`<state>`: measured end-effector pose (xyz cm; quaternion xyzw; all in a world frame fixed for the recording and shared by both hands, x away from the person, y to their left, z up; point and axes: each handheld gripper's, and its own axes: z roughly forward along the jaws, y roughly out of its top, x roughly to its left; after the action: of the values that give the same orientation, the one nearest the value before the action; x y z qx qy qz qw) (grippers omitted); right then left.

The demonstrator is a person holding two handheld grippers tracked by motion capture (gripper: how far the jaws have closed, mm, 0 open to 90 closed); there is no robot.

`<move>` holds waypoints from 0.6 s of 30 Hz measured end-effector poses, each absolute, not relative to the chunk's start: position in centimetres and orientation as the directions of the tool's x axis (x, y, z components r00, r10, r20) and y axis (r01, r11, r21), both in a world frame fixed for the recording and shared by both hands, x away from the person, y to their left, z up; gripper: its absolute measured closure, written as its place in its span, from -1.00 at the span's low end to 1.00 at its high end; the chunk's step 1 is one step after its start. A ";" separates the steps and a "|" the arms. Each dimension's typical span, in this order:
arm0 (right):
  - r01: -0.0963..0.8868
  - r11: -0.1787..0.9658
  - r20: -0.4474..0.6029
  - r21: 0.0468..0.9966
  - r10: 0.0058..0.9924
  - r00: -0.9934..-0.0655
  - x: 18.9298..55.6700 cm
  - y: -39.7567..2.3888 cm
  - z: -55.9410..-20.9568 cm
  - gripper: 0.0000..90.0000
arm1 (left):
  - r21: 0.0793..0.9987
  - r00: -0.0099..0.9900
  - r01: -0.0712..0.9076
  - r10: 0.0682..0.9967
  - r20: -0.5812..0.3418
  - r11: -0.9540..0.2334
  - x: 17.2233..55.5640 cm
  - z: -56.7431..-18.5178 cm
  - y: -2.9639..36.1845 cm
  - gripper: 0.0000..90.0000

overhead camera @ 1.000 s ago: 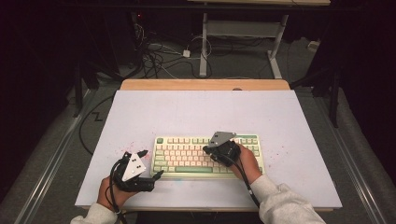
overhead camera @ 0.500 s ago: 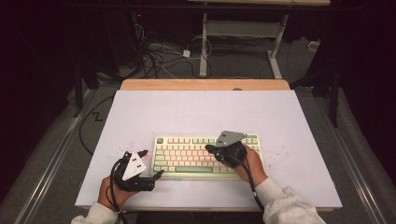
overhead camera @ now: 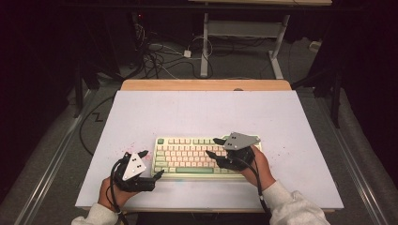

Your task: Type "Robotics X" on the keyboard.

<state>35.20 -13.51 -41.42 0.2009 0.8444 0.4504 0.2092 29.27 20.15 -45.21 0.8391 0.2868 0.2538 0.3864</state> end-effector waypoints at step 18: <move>0.098 0.436 -0.209 0.895 0.602 -0.771 33.6 -16.8 -40.8 -0.60 | 0.800 0.714 0.319 0.684 0.149 -0.507 29.6 -44.8 19.4 -0.65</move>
<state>33.61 -16.78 -40.79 0.2172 0.8063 0.4848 0.2599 29.56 19.45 -44.76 0.8369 0.2998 0.2308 0.3955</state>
